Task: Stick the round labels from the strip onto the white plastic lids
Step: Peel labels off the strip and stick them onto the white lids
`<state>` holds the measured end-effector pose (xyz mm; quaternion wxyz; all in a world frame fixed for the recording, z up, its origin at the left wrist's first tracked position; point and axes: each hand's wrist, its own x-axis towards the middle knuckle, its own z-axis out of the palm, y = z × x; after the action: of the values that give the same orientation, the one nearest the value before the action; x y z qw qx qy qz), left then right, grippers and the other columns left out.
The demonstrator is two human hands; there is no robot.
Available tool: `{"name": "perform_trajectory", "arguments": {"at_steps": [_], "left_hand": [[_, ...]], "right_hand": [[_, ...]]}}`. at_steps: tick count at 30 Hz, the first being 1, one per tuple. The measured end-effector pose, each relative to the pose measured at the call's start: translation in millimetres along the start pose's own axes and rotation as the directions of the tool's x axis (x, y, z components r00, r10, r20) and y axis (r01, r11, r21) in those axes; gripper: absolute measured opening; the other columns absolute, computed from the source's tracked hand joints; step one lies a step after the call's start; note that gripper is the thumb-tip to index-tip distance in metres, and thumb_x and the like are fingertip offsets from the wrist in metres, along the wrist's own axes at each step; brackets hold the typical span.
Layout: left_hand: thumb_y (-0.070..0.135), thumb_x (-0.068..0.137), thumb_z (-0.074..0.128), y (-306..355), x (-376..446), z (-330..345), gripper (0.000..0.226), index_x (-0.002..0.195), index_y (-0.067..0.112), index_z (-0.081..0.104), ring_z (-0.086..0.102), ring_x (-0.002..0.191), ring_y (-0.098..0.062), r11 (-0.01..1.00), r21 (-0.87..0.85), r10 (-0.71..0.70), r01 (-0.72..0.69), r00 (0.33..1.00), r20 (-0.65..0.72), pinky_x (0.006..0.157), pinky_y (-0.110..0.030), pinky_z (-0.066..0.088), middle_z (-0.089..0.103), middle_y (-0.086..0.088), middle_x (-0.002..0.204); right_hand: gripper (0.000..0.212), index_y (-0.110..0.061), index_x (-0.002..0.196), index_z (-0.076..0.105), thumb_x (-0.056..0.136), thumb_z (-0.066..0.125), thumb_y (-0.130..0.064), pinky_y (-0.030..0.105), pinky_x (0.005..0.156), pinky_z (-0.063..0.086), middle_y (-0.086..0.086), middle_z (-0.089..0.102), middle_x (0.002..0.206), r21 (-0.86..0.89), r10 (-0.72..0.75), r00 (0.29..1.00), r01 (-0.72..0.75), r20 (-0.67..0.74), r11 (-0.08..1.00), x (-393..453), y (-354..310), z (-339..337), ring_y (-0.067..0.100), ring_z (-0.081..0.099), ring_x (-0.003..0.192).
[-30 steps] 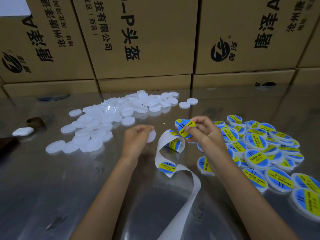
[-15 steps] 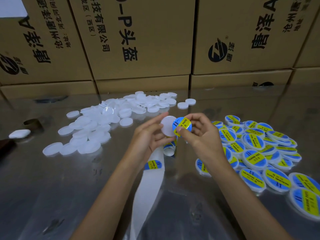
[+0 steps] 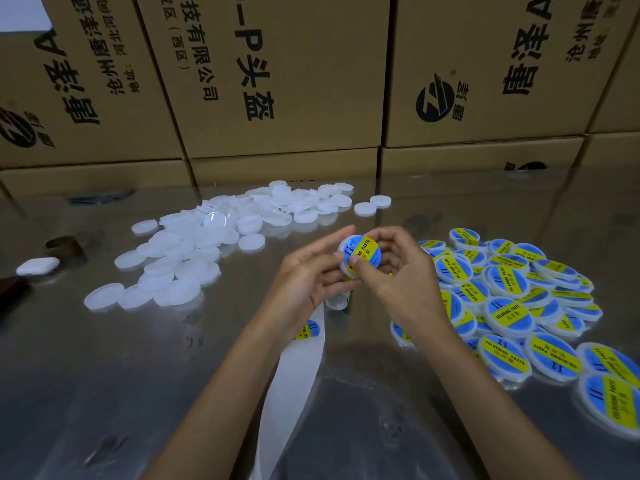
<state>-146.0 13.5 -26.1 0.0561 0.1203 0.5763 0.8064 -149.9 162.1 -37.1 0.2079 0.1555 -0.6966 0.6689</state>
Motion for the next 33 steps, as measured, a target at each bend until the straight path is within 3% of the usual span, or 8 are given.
{"name": "perform_trajectory", "arguments": {"at_steps": [8,11,13,16,20,24,28,33], "left_hand": [[0.002,0.101,0.046,1.0,-0.5,-0.4,0.04,0.136,0.014,0.06,0.069,0.112,-0.03,1.0,-0.028,-0.001,0.001,1.0,0.01,0.084,-0.034,0.06,0.071,-0.016,0.12],[0.001,0.1,0.045,1.6,0.8,-1.4,0.04,0.136,0.011,0.059,0.068,0.113,-0.033,0.996,-0.087,-0.023,0.024,1.0,0.006,0.084,-0.036,0.06,0.069,-0.019,0.123],[0.001,0.099,0.045,1.7,1.8,-1.7,0.041,0.137,0.009,0.058,0.067,0.115,-0.035,0.988,-0.149,-0.039,0.04,0.999,0.014,0.087,-0.039,0.059,0.067,-0.021,0.126],[0.003,0.099,0.044,2.0,1.9,-2.1,0.042,0.138,0.009,0.057,0.065,0.118,-0.035,0.98,-0.192,-0.045,0.051,0.998,0.038,0.091,-0.04,0.058,0.066,-0.02,0.128],[0.002,0.098,0.044,-1.0,1.2,0.7,0.042,0.138,0.007,0.056,0.065,0.118,-0.036,0.969,-0.236,-0.06,0.074,0.996,0.063,0.095,-0.041,0.056,0.066,-0.021,0.128],[0.003,0.097,0.045,-1.3,1.8,-0.6,0.043,0.138,0.007,0.056,0.064,0.119,-0.037,0.969,-0.232,-0.068,0.081,0.996,0.065,0.096,-0.042,0.056,0.065,-0.021,0.13],[-0.001,0.094,0.054,-3.0,1.1,-1.9,0.04,0.133,0.01,0.061,0.067,0.114,-0.035,0.992,-0.125,-0.029,0.034,0.999,0.042,0.089,-0.04,0.059,0.068,-0.02,0.125],[-0.006,0.088,0.068,-4.3,0.1,-1.6,0.037,0.12,0.013,0.069,0.073,0.099,-0.034,0.997,0.073,0.039,-0.037,0.999,-0.025,0.077,-0.032,0.061,0.074,-0.018,0.111]], "right_hand": [[0.029,-0.029,0.1,0.065,0.078,0.08,-0.019,0.015,0.064,0.041,-0.013,0.061,0.091,-0.19,-0.061,0.997,0.049,-0.056,0.981,1.9,8.7,0.3,0.006,0.058,0.071],[0.056,-0.035,0.124,0.056,0.076,0.084,-0.029,0.013,0.067,0.041,-0.01,0.053,0.099,-0.215,-0.021,0.996,0.002,-0.086,0.977,3.4,12.2,-3.9,0.006,0.051,0.078],[0.065,-0.038,0.129,0.051,0.074,0.085,-0.035,0.014,0.07,0.043,-0.009,0.053,0.102,-0.195,0.022,0.996,-0.039,-0.091,0.98,3.8,13.9,-5.7,0.009,0.052,0.083],[0.049,-0.041,0.109,0.058,0.068,0.084,-0.05,0.023,0.074,0.048,-0.012,0.057,0.102,-0.187,0.038,0.995,-0.055,-0.093,0.981,1.5,14.8,-3.0,0.008,0.055,0.085],[0.045,-0.036,0.09,0.058,0.061,0.079,-0.064,0.024,0.063,0.047,-0.012,0.062,0.085,-0.193,0.002,0.996,-0.019,-0.088,0.981,0.1,13.2,0.1,0.004,0.053,0.072],[0.034,-0.03,0.085,0.053,0.075,0.078,-0.051,0.016,0.049,0.033,0.0,0.049,0.056,-0.217,-0.075,0.996,0.061,-0.056,0.974,0.6,15.2,-0.4,0.005,0.04,0.051],[0.024,-0.022,0.086,0.051,0.09,0.069,-0.037,0.017,0.047,0.025,-0.004,0.034,0.048,-0.253,-0.101,0.994,0.087,-0.041,0.964,1.2,19.4,-2.1,0.008,0.031,0.046],[0.016,-0.023,0.085,0.052,0.099,0.056,-0.03,0.02,0.047,0.023,-0.007,0.042,0.047,-0.315,-0.13,0.991,0.116,-0.024,0.942,-0.1,22.0,-5.6,0.009,0.033,0.044]]}}
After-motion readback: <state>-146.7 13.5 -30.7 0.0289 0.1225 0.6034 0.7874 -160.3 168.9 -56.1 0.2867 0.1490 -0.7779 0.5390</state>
